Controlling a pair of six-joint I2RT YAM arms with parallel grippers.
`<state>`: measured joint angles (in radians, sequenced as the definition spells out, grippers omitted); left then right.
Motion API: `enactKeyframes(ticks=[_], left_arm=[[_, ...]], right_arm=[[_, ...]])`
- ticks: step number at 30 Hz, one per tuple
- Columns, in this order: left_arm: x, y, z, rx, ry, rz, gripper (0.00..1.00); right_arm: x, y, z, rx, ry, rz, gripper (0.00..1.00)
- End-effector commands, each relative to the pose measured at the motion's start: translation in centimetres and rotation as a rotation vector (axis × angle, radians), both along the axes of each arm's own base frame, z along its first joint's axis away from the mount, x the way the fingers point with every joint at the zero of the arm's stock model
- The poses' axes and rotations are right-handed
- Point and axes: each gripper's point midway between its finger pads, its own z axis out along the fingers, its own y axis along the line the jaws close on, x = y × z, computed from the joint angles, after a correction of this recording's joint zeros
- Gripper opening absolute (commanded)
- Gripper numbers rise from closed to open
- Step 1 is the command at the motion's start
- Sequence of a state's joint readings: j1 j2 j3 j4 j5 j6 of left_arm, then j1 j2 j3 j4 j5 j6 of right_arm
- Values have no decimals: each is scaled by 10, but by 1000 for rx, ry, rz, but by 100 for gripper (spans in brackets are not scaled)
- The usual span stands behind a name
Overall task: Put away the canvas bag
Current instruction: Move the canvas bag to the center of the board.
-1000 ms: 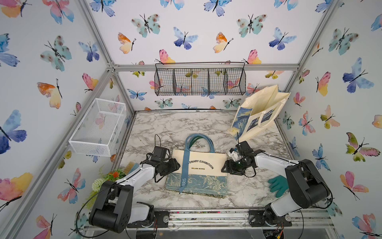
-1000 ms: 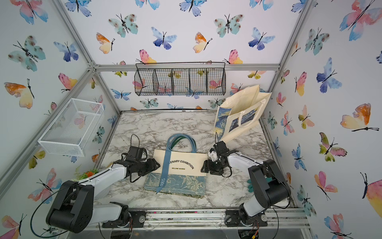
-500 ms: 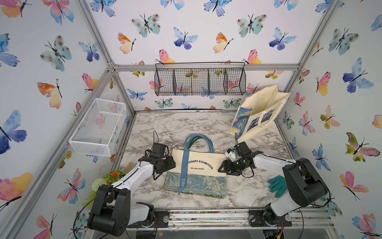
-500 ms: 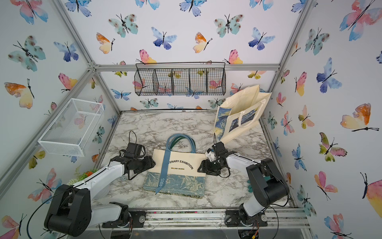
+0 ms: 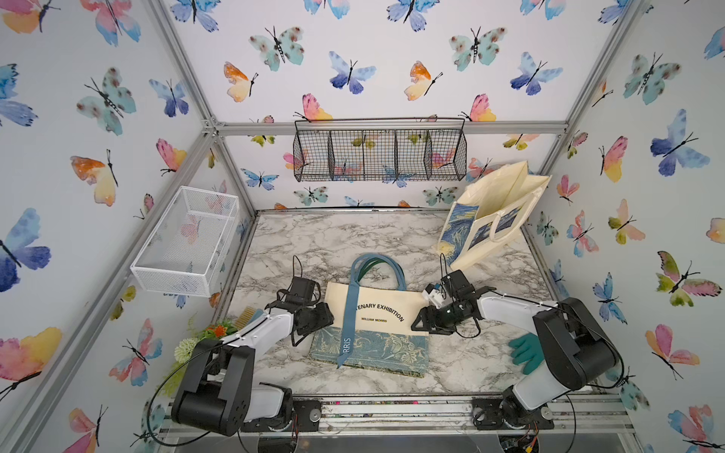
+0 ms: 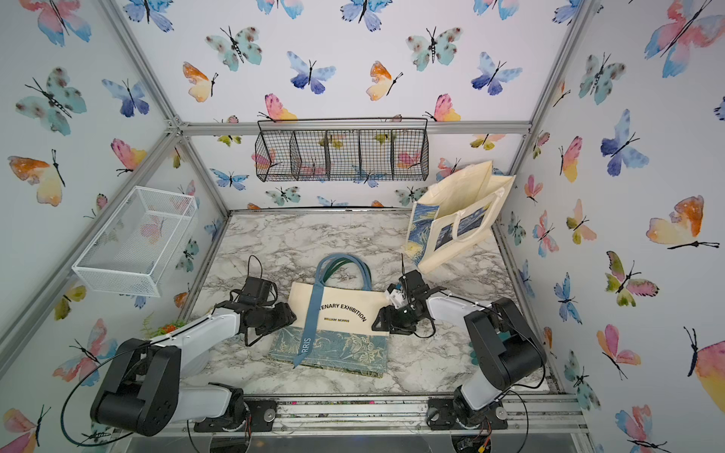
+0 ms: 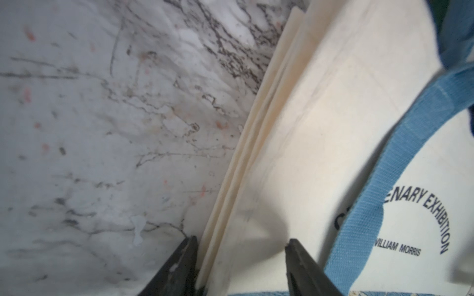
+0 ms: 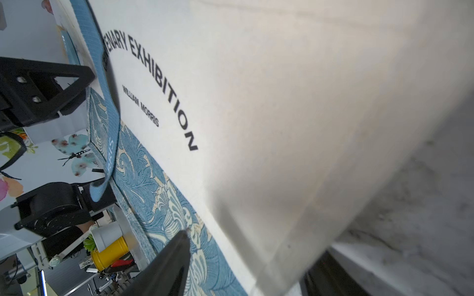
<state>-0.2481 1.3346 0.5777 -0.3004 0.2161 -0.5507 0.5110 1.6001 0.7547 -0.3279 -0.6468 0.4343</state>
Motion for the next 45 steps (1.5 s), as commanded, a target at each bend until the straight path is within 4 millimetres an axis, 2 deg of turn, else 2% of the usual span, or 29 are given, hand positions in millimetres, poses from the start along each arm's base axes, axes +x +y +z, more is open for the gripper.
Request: enactKeyframes(ticks=[1, 4, 8, 10, 13, 20, 25, 29, 33, 45], left_arm=[[-16, -25, -4, -144, 63, -45, 51], [-13, -34, 4, -209, 51, -41, 45], [-2, -46, 18, -277, 16, -46, 43], [3, -55, 25, -325, 9, -65, 43], [14, -61, 29, -349, -1, -71, 42], [45, -70, 34, -354, -38, -87, 41], [61, -77, 31, -357, -34, -123, 41], [76, -81, 30, -349, -38, -134, 41], [86, -85, 28, -352, -31, -140, 41], [93, -81, 32, -333, -58, -143, 41]], right_arm=[[-31, 6, -14, -17, 109, 67, 69], [-18, 15, -7, 4, 92, 45, 69], [14, 23, -3, -50, 39, 37, 69], [32, 24, -9, -117, 14, 45, 69], [63, 25, -17, -202, -33, 58, 70], [132, 36, -10, -241, -108, 16, 70], [164, 42, -8, -265, -128, 6, 70], [178, 47, -5, -258, -130, -4, 70], [181, 50, -4, -245, -119, -16, 70], [163, 55, 1, -170, -64, -30, 67]])
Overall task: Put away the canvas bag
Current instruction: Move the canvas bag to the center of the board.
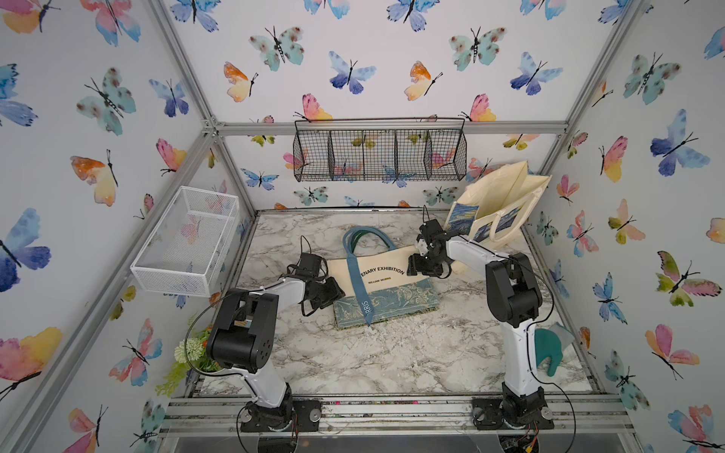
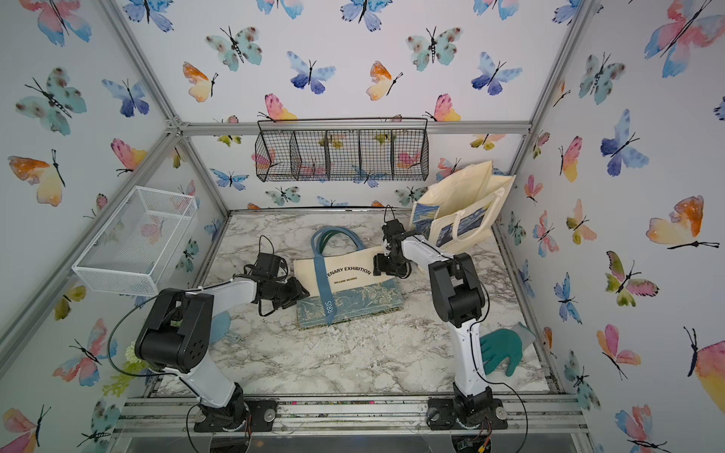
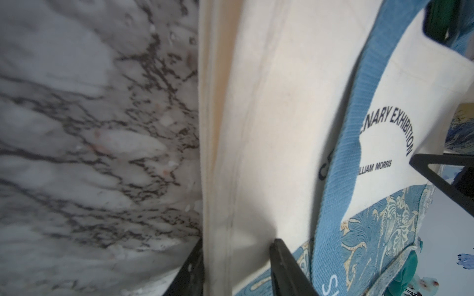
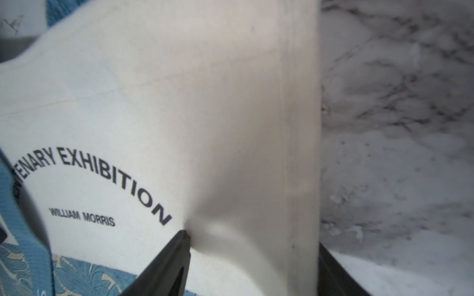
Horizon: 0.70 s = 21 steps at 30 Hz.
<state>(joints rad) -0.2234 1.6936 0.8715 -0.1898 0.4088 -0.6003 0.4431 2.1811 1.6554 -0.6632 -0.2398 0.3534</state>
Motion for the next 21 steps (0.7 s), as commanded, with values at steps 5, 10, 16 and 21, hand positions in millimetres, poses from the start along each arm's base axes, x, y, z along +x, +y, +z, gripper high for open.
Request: enactKeyframes(ticks=[5, 10, 16, 21], left_arm=[[16, -38, 25, -142, -84, -115, 41], [28, -42, 27, -148, -90, -122, 42], [35, -45, 31, -152, -101, -122, 42], [35, -43, 30, -148, -105, -124, 43]], right_arm=[[-59, 49, 12, 231, 167, 74, 67], [-68, 45, 14, 235, 173, 78, 67], [-80, 41, 9, 238, 193, 84, 67], [-86, 43, 10, 262, 204, 93, 66]])
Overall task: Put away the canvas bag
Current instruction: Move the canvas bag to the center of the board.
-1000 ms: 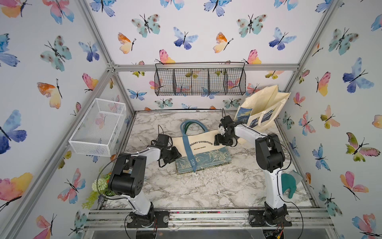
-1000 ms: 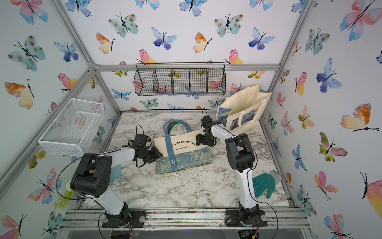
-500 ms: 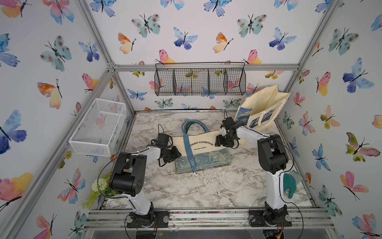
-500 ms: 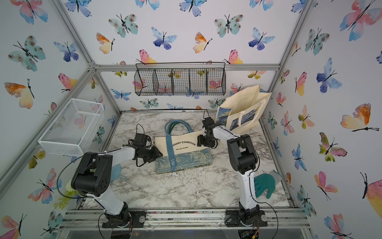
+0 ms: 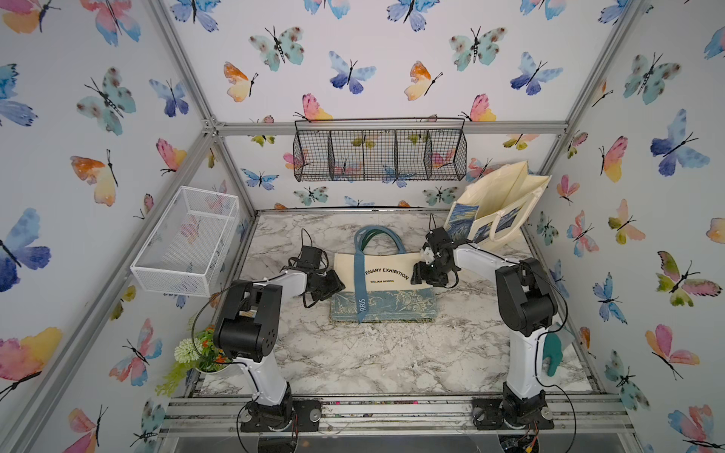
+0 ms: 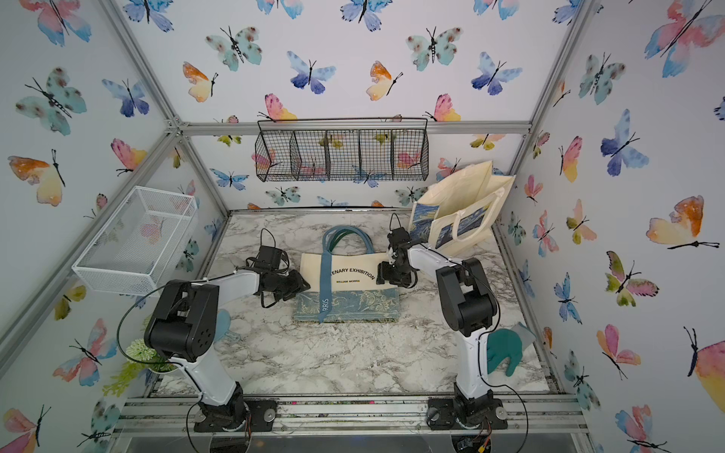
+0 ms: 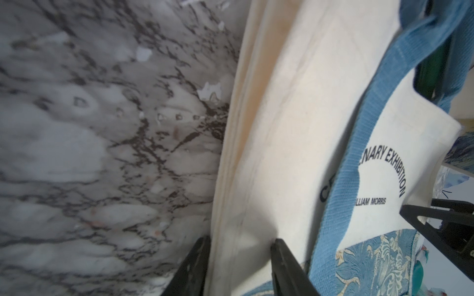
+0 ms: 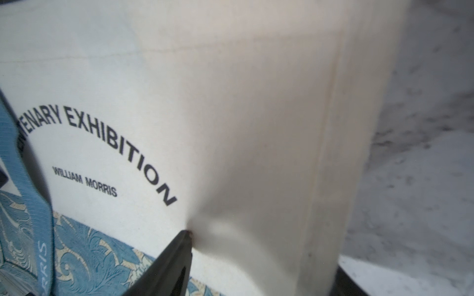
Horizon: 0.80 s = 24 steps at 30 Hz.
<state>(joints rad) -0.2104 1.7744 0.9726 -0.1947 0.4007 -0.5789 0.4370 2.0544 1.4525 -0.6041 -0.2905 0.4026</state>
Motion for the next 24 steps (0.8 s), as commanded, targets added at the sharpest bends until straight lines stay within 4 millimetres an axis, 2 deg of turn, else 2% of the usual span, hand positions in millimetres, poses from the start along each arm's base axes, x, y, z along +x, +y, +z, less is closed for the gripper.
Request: enactKeyframes(ticks=[1, 6, 9, 12, 16, 19, 24], left_arm=[[7, -44, 29, -158, -82, -125, 43], [7, -44, 27, -159, -76, -128, 43], [7, -36, 32, -134, -97, -117, 44], [10, -14, 45, -46, -150, -72, 47], [8, 4, 75, 39, -241, -53, 51], [-1, 9, 99, 44, -329, -53, 52], [-21, 11, 120, 25, -394, -55, 53]], right_arm=[[-48, 54, 10, 222, 142, 129, 66], [-47, 46, 8, 173, 126, 136, 67], [-39, 32, 11, 82, 91, 139, 68], [-29, 4, 20, 2, 43, 95, 69], [-25, -23, 42, -2, -16, 53, 70], [-33, -24, 53, 19, -25, 84, 70], [-48, -15, 65, 110, -17, 104, 69]])
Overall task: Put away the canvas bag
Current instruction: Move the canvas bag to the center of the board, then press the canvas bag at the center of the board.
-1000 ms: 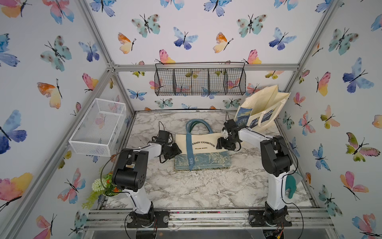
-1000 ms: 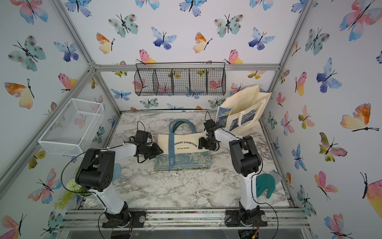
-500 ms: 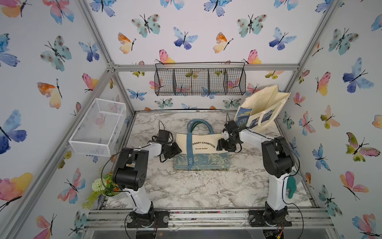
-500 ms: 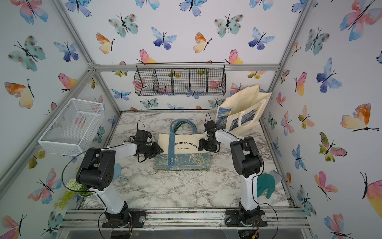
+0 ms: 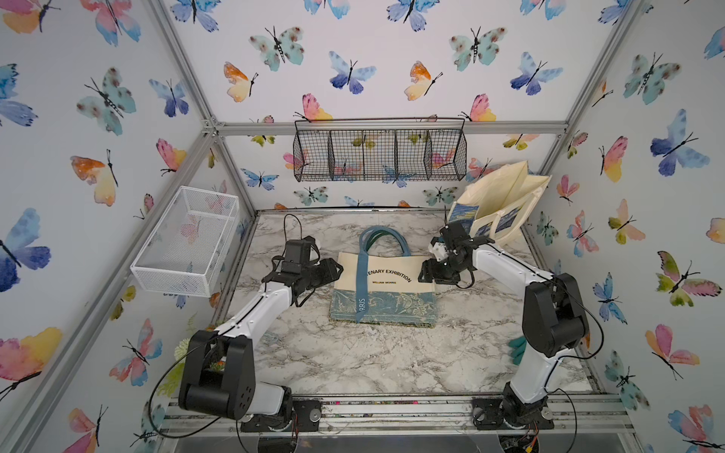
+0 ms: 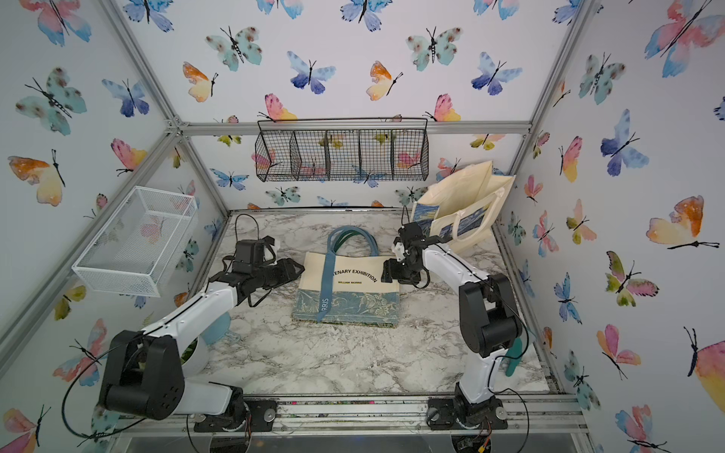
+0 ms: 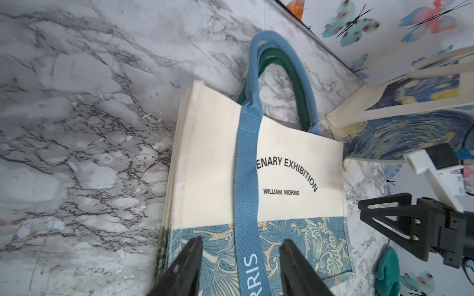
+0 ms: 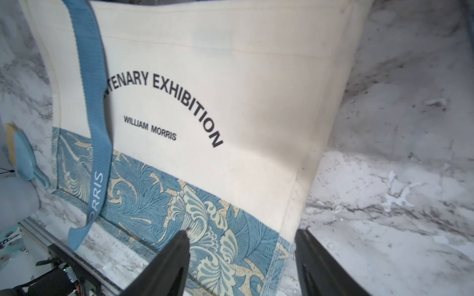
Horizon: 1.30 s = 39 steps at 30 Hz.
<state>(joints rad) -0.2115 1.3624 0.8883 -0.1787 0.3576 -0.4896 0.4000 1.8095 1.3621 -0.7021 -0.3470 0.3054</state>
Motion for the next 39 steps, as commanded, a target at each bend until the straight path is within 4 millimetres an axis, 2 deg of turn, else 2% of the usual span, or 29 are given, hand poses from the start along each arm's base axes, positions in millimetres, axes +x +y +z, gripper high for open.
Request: enactKeyframes(ticks=[1, 5, 7, 10, 12, 14, 15, 16, 17, 18, 19, 20, 23, 26, 30, 36, 39], left_arm=[[-15, 0, 1, 3, -19, -23, 53], [-31, -33, 19, -140, -85, -175, 52], [-38, -57, 28, -223, -112, -275, 49], [-46, -92, 27, -279, -94, -376, 45], [-51, -114, 21, -271, -70, -424, 45], [-57, -129, 8, -262, -36, -449, 45], [-59, -133, 0, -266, -16, -453, 44], [-62, -134, -10, -279, 14, -451, 40], [-64, -134, -20, -292, 43, -444, 34], [-66, -133, -32, -309, 80, -439, 22], [-69, -132, -42, -330, 115, -440, 8], [-72, -129, -54, -361, 168, -429, 2], [-84, -119, -87, -447, 309, -386, 0], [-96, -111, -114, -460, 408, -345, 0], [-101, -93, -136, -427, 462, -258, 0], [-99, -48, -154, -408, 481, -106, 0], [-99, -31, -158, -387, 479, -63, 0]], right_arm=[[-20, 8, 1, 66, 52, 43, 68], [-24, 29, 16, 212, 62, 68, 66], [-31, 50, 24, 372, 107, 89, 61], [-43, 84, 27, 539, 175, 114, 50], [-52, 106, 20, 528, 196, 149, 46], [-62, 126, 13, 510, 211, 190, 38], [-66, 135, 8, 511, 219, 200, 27], [-70, 142, 1, 521, 229, 209, 12], [-72, 144, -6, 525, 241, 208, 3], [-74, 144, -16, 527, 264, 203, 2], [-77, 143, -27, 523, 287, 203, 2], [-81, 141, -39, 512, 302, 205, 2], [-101, 126, -80, 444, 383, 207, 2], [-120, 105, -109, 380, 426, 190, 2], [-128, 71, -126, 366, 446, 118, 2], [-120, 12, -135, 380, 445, -18, 2], [-117, -11, -137, 373, 446, -62, 2]])
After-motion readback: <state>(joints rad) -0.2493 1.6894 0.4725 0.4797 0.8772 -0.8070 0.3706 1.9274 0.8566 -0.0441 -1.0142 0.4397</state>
